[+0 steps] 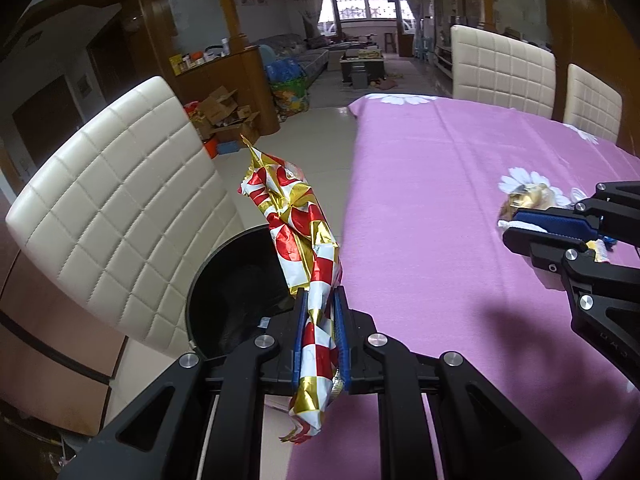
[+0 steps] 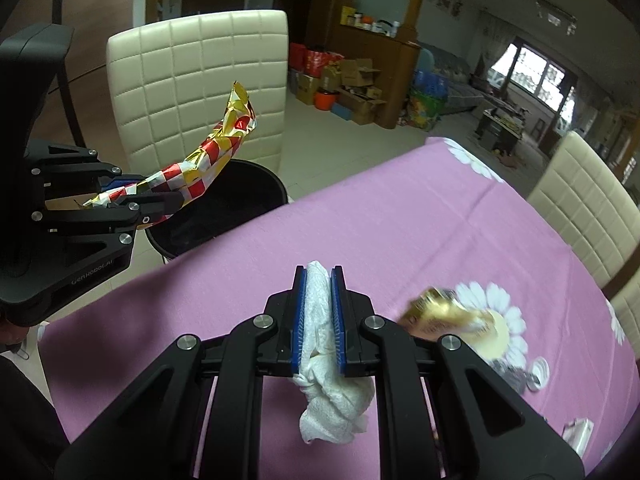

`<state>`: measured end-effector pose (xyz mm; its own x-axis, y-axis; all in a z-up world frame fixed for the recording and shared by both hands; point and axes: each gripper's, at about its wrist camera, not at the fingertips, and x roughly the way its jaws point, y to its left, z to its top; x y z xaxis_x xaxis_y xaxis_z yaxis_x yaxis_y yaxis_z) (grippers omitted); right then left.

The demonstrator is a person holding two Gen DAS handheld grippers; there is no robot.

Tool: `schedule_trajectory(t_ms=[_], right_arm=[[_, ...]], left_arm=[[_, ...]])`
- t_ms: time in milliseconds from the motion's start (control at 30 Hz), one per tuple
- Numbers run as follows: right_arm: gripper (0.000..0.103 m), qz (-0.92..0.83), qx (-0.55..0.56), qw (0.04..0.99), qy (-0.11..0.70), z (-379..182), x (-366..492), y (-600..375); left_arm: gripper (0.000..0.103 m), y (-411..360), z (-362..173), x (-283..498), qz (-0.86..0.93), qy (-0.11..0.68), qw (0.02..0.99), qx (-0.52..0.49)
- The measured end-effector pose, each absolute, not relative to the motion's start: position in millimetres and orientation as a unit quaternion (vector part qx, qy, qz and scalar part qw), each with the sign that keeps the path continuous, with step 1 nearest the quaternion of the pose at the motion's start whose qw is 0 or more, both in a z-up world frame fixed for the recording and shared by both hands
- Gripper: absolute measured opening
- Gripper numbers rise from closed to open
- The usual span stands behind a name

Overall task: Collect trash
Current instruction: 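Release the wrapper over the bin with the left tool while the right holds the tissue, then open the right tool over the black bin to drop the white tissue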

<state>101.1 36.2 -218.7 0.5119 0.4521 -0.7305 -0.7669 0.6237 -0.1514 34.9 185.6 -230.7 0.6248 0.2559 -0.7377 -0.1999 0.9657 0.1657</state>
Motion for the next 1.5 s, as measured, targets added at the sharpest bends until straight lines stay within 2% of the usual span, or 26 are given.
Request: schedule_trajectory(t_ms=[700,867,900,933,967,1000,1033,1500], right_arm=[[0.013,0.458,-0.274,0.786,0.311,-243,140,156],[0.013,0.47,-0.275,0.781,0.305,-242,151,173],[0.014,0.471,-0.275,0.781,0.304,-243,152,173],[0.014,0.473,-0.275,0.781,0.303,-243,154,175],[0.014,0.474,-0.274,0.781,0.302,-244,156,178],[0.014,0.475,-0.275,0.78,0.301,-244,158,180],[0.014,0.476,-0.276,0.779,0.3,-245,159,180],[0.015,0.496,-0.282,0.765,0.299,-255,159,197]], left_arm=[[0.014,256,-255,61,0.198,0.428,0.881,0.016],[0.017,270,-255,66,0.217,0.424,0.879,0.001],[0.023,274,-254,68,0.218,0.425,0.879,-0.003],[0.036,277,-254,68,0.221,0.425,0.878,-0.006],[0.043,280,-253,69,0.23,0.422,0.877,-0.007],[0.064,282,-253,69,0.236,0.418,0.877,-0.006],[0.075,284,-251,68,0.243,0.411,0.879,-0.005],[0.076,300,-256,63,0.284,0.413,0.865,-0.005]])
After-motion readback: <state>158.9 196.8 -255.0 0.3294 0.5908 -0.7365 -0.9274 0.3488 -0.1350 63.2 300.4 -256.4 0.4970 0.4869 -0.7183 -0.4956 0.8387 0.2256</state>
